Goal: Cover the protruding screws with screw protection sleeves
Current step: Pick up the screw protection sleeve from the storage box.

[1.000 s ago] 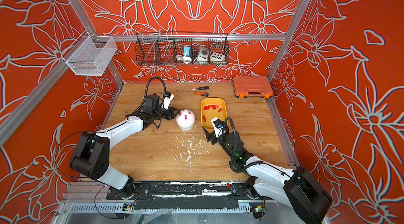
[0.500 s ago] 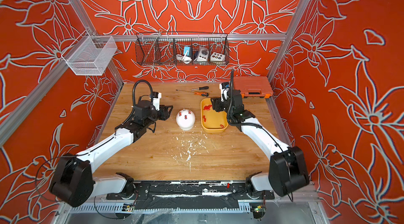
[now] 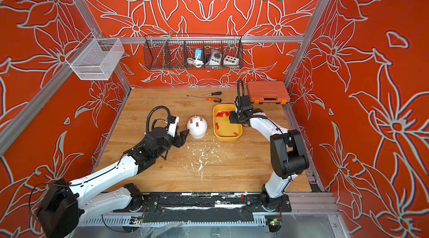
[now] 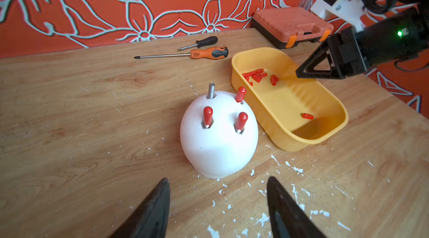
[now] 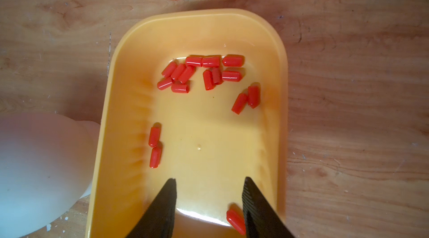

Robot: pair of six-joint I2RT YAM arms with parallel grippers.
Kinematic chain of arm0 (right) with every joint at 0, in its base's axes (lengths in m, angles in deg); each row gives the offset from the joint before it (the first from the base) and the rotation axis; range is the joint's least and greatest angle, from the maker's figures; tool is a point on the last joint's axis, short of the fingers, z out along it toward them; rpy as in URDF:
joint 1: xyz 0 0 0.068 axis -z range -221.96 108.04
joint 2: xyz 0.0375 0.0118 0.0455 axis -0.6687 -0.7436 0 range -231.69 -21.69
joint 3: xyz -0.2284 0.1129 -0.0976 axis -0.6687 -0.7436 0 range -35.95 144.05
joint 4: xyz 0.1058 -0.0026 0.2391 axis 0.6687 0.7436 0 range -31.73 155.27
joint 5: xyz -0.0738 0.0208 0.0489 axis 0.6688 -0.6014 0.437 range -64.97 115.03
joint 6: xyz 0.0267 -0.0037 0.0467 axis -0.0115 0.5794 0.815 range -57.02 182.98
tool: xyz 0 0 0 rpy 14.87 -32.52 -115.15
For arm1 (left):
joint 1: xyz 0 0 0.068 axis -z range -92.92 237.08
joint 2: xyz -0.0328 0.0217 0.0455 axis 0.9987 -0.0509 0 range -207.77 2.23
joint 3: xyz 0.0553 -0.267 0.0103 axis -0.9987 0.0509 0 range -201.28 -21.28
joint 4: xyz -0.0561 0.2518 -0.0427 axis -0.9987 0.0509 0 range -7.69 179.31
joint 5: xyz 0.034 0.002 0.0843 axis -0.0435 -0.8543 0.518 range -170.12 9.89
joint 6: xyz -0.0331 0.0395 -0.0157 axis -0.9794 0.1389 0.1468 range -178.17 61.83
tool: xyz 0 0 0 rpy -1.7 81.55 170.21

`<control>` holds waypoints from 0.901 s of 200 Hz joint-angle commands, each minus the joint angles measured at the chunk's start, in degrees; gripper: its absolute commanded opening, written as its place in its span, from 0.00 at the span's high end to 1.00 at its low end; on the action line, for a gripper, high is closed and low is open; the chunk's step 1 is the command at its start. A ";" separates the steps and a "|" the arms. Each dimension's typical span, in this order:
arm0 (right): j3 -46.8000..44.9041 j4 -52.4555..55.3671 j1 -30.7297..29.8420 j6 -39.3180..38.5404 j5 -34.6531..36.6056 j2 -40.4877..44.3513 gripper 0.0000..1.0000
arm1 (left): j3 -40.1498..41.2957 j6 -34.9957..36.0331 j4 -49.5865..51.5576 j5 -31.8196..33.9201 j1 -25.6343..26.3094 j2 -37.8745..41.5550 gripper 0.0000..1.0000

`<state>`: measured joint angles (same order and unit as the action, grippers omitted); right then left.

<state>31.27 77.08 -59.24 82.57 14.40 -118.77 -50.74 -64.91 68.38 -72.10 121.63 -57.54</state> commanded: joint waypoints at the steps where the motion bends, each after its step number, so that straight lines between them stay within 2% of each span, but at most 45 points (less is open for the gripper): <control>1: 2.57 2.96 0.15 0.25 0.18 -2.07 0.56 | 3.07 2.83 -4.32 -0.77 0.44 4.15 0.36; 19: 3.88 3.35 0.05 0.11 -0.87 -3.82 0.57 | 5.85 3.21 -4.87 0.98 0.44 6.43 0.30; 44: 7.56 5.18 -0.45 -0.57 -1.56 -6.99 0.61 | 7.98 5.85 -4.96 -0.63 0.44 7.21 0.29; 74: 12.61 8.61 -1.09 0.77 4.53 -11.02 0.62 | 10.94 8.16 -10.97 -2.93 0.44 4.75 0.29; 104: 21.38 15.67 -2.13 0.96 11.29 -17.81 0.61 | 10.73 11.70 -12.17 -2.88 0.44 0.16 0.30; 145: 25.73 14.14 -2.75 -2.12 11.78 -21.75 0.63 | 9.51 9.29 -12.94 -6.48 0.44 -0.11 0.31; 180: 28.48 11.52 -2.83 -7.88 6.98 -25.21 0.67 | 9.83 9.29 -12.17 -6.45 0.44 1.45 0.30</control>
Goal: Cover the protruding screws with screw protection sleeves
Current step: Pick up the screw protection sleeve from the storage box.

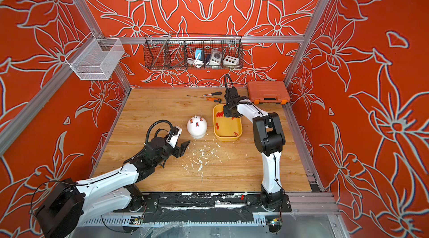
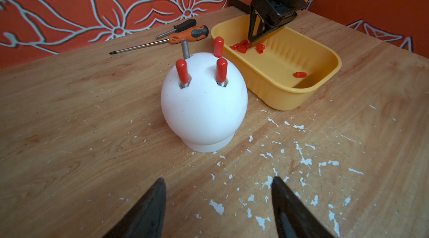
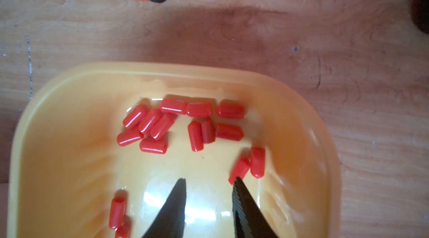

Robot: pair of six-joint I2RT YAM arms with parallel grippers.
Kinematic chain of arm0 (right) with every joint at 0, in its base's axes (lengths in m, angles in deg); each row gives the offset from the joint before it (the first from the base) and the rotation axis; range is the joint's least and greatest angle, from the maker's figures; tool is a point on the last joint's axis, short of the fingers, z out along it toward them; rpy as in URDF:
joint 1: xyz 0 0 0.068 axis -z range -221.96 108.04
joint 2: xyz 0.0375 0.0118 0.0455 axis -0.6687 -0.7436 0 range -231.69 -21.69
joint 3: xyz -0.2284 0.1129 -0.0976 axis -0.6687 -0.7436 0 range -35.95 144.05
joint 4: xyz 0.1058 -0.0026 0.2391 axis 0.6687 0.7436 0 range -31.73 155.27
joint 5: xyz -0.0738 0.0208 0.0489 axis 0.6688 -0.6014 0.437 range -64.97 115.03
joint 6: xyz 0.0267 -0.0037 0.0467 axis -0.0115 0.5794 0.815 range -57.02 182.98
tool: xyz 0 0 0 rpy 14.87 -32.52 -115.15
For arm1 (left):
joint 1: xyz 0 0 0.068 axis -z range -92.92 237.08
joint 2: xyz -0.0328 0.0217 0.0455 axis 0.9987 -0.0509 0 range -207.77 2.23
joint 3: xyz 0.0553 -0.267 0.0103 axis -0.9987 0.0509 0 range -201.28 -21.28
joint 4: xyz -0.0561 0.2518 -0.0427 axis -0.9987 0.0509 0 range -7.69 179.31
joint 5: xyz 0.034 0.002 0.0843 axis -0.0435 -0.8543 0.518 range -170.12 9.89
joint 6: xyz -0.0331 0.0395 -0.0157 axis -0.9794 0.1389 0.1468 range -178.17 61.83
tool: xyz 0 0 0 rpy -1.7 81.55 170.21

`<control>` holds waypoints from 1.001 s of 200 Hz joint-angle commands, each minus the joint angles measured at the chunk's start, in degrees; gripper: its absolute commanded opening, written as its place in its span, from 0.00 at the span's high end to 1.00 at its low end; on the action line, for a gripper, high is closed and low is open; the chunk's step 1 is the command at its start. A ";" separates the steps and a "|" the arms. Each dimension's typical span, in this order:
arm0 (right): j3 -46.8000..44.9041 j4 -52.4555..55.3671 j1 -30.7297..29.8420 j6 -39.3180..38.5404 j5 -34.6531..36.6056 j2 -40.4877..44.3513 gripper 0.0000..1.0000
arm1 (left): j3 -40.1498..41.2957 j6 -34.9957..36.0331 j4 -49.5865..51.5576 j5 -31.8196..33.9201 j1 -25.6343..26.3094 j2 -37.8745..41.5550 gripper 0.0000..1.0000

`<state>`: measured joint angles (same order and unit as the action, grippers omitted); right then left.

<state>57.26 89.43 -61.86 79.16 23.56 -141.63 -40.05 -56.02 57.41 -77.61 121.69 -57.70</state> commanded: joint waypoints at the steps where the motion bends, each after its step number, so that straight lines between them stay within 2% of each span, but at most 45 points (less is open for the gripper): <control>1: 2.50 -0.92 -0.22 -4.52 -2.20 -2.37 0.67 | -0.84 0.40 -1.20 -0.89 0.37 1.67 0.30; 57: 3.53 -1.96 -0.18 -7.98 -2.52 -4.94 0.70 | -0.65 0.40 0.13 -0.31 0.37 2.72 0.30; 164: 3.82 -1.22 -0.12 -8.34 -4.07 -7.77 0.76 | -1.52 -0.04 0.98 -0.13 0.37 1.56 0.30; 200: 3.21 -1.53 -0.13 -8.18 -4.56 -7.05 0.85 | -1.30 -0.04 1.19 0.13 0.37 2.18 0.30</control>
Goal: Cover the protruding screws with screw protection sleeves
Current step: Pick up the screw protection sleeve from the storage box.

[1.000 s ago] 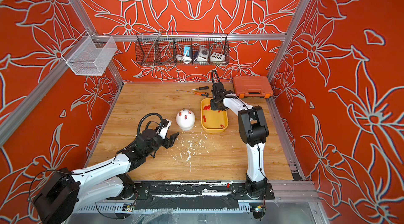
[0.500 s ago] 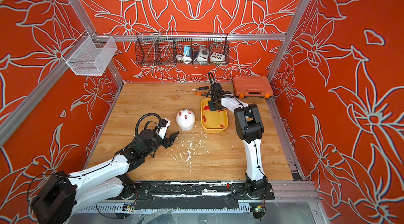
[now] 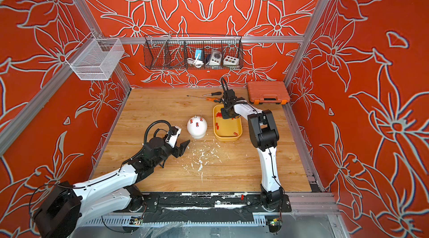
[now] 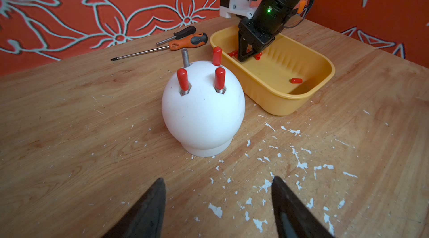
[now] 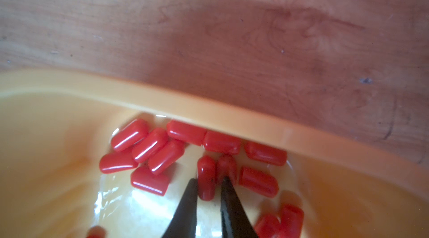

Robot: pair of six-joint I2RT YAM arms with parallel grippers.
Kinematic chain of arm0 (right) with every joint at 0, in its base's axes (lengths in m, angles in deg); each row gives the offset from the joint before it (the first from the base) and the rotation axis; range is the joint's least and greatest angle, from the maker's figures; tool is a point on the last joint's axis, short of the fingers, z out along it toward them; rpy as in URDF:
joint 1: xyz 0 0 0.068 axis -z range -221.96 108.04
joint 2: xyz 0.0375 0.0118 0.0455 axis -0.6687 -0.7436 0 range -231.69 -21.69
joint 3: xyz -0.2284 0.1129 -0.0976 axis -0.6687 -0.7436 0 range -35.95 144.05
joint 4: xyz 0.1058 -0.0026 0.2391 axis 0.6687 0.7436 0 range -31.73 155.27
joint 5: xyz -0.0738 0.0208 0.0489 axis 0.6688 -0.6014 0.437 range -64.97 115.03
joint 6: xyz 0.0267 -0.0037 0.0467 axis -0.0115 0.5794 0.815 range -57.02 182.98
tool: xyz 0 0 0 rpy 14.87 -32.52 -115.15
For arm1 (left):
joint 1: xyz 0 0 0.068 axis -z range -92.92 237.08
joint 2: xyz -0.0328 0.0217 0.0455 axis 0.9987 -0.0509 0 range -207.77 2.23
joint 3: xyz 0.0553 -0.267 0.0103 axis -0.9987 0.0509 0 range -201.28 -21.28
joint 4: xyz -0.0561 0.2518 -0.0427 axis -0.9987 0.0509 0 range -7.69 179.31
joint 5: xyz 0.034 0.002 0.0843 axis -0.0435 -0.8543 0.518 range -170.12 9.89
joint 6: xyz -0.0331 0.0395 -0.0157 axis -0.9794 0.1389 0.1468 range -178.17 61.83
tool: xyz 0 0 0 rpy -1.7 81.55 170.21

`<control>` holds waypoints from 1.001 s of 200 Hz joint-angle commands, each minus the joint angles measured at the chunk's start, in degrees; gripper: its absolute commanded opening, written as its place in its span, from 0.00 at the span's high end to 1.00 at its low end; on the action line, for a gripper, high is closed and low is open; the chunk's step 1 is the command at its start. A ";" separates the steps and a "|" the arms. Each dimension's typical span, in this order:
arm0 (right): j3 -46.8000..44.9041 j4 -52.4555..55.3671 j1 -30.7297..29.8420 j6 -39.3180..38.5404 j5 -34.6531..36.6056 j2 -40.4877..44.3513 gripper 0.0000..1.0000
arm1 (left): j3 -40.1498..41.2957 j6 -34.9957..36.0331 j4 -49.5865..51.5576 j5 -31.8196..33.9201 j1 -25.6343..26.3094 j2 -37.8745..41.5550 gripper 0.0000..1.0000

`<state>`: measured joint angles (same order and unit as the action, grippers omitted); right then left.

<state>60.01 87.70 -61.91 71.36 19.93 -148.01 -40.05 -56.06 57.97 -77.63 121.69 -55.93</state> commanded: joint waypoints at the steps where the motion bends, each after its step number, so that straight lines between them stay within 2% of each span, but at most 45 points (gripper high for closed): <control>1: 0.37 0.19 -0.05 -0.38 -0.90 -0.63 0.86 | -1.29 0.00 0.61 0.16 0.37 0.45 0.30; 23: -0.55 -0.07 -0.17 -0.29 -1.29 0.95 0.89 | -1.13 -0.34 0.60 0.42 0.37 0.74 0.30; 54: -3.48 -1.48 -0.13 -0.07 -2.49 5.18 1.00 | -1.06 -1.47 0.95 0.16 0.37 1.90 0.30; 103: -14.14 -6.77 -0.11 1.93 -8.07 16.21 1.00 | 1.88 -2.52 -1.74 1.62 0.37 6.44 0.28; 141: -26.50 -13.73 -0.17 3.47 -17.35 27.02 1.00 | 0.05 -3.16 -0.43 0.09 -0.01 4.01 0.33; 152: -29.94 -15.75 -0.17 3.02 -21.88 30.16 1.00 | -1.16 -3.50 0.88 -2.02 -0.86 3.31 0.37; 167: -34.92 -18.78 -0.24 2.63 -27.54 35.02 1.00 | -1.92 -5.50 0.99 -6.75 -3.75 3.51 0.38; 187: -42.21 -25.82 -0.30 3.55 -36.29 42.17 1.00 | -2.37 -12.35 -1.94 -20.37 -11.68 4.72 0.39; 200: -46.28 -32.65 -0.71 5.51 -43.79 46.07 1.00 | -2.33 -15.83 -6.39 -27.81 -14.72 5.44 0.41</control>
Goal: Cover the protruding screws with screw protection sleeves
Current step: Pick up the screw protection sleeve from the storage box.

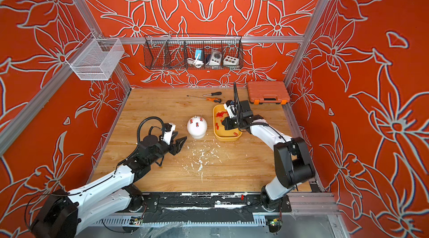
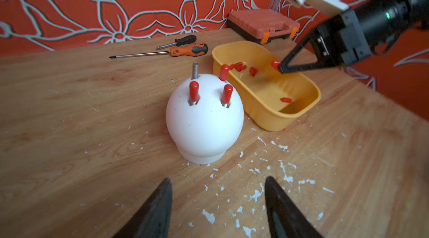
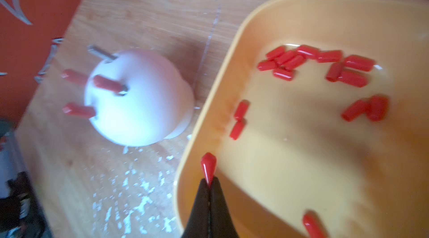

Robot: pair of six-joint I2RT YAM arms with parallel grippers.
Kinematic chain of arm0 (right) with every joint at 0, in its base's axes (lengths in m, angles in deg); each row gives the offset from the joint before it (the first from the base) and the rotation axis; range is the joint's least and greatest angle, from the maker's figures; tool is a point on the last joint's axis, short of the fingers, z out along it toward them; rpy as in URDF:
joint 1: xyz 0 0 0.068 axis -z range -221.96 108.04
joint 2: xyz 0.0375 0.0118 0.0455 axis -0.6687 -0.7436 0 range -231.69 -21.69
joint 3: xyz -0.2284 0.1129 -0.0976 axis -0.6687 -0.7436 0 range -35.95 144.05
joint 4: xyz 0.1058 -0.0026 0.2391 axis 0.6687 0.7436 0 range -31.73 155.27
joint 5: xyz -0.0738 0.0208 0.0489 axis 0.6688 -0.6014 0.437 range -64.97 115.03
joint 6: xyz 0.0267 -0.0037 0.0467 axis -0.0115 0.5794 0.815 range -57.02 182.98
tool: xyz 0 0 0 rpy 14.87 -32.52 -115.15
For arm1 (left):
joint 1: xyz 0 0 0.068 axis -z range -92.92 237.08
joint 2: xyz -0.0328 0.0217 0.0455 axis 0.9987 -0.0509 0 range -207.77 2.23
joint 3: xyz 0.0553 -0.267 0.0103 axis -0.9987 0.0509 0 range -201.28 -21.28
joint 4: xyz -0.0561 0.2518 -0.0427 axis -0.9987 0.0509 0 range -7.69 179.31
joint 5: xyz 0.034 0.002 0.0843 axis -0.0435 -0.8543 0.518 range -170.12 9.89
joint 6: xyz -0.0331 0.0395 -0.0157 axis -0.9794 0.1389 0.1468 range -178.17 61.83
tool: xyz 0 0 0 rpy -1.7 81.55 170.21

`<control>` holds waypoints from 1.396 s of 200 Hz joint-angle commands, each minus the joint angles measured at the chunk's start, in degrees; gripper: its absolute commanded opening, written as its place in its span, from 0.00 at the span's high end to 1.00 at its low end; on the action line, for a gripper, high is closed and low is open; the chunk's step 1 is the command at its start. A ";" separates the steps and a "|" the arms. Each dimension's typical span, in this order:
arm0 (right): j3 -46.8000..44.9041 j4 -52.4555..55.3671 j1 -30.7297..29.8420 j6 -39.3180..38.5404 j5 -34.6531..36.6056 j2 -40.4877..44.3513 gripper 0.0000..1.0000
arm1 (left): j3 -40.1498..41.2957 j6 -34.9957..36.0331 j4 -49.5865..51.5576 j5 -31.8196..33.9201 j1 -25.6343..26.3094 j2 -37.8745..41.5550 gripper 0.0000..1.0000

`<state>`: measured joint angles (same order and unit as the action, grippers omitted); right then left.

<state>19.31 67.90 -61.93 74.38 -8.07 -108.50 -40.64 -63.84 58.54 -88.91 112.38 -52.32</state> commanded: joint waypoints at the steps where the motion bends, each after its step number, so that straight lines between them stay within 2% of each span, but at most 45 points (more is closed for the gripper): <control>1: -5.95 -13.31 -0.77 2.62 -16.22 6.91 1.00 | -1.74 -8.26 -7.24 -16.92 -5.51 1.91 0.41; 15: -8.85 -17.64 -2.51 1.54 -19.47 10.57 1.00 | -2.03 -10.44 -11.01 -21.09 -5.88 2.67 0.44; 35: -8.29 -13.26 -6.70 -5.46 -21.45 13.63 1.00 | -2.68 -13.60 -16.22 -28.62 -5.88 2.07 0.47; 63: -9.60 -17.07 -11.31 -8.28 -29.48 14.71 1.00 | -1.48 -18.39 -26.03 -37.26 -5.88 1.02 0.51; 90: -9.17 -15.55 -13.73 -10.78 -33.09 16.31 1.00 | -0.30 -17.75 -27.66 -41.56 -4.61 3.41 0.53; 131: -8.58 -13.85 -15.95 -12.15 -36.24 17.54 1.00 | -1.40 -4.27 -14.32 -41.48 4.05 9.56 0.54; 176: -7.22 -10.54 -18.54 -15.06 -35.93 18.07 1.00 | -1.90 -4.51 -15.00 -40.90 4.49 9.60 0.52; 223: -5.92 -9.51 -21.20 -16.06 -34.16 18.94 1.00 | -2.45 -2.96 -13.60 -41.29 4.75 8.82 0.45; 247: -4.63 -9.02 -21.86 -16.12 -33.79 17.96 1.00 | -2.88 -2.35 -12.91 -42.00 5.18 8.75 0.46; 279: -3.60 -8.03 -22.41 -17.17 -33.28 17.14 1.00 | -2.97 -1.62 -11.91 -41.74 5.55 9.19 0.53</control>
<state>13.46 58.43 -83.68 59.58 -41.73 -90.71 -41.88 -66.99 46.41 -129.52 117.52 -43.69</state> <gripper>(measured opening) 0.044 0.490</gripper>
